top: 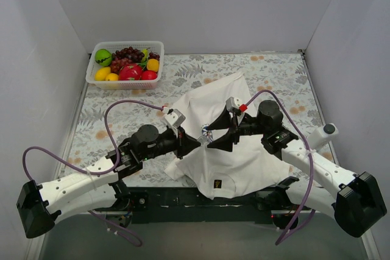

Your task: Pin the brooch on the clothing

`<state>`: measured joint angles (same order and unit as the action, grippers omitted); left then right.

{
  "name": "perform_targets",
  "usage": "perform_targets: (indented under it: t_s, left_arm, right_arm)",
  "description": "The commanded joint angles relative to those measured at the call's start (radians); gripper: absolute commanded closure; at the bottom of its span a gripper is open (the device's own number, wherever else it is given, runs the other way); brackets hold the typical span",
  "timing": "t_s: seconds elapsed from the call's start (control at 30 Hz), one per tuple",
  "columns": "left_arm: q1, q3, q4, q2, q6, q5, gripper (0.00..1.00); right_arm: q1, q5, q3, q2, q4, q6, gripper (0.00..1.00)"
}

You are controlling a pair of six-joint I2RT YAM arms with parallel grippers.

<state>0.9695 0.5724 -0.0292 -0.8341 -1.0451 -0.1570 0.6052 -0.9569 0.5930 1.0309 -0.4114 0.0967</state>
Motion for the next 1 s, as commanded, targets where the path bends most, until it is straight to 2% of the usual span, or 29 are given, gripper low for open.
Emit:
perform_targets:
  t_s: [0.0, 0.73, 0.97]
  left_arm:
    - [-0.006, 0.006, -0.037, 0.003, 0.019, -0.044, 1.00]
    - [-0.014, -0.006, -0.090, -0.005, 0.022, -0.073, 1.00]
    - [-0.014, -0.008, -0.101, 0.000, 0.019, -0.072, 1.00]
  right_arm:
    - [-0.002, -0.083, 0.037, 0.015, -0.093, 0.043, 0.26]
    - [-0.002, -0.117, -0.021, 0.087, -0.204, 0.084, 0.33]
    - [-0.002, -0.126, -0.022, 0.101, -0.204, 0.084, 0.41]
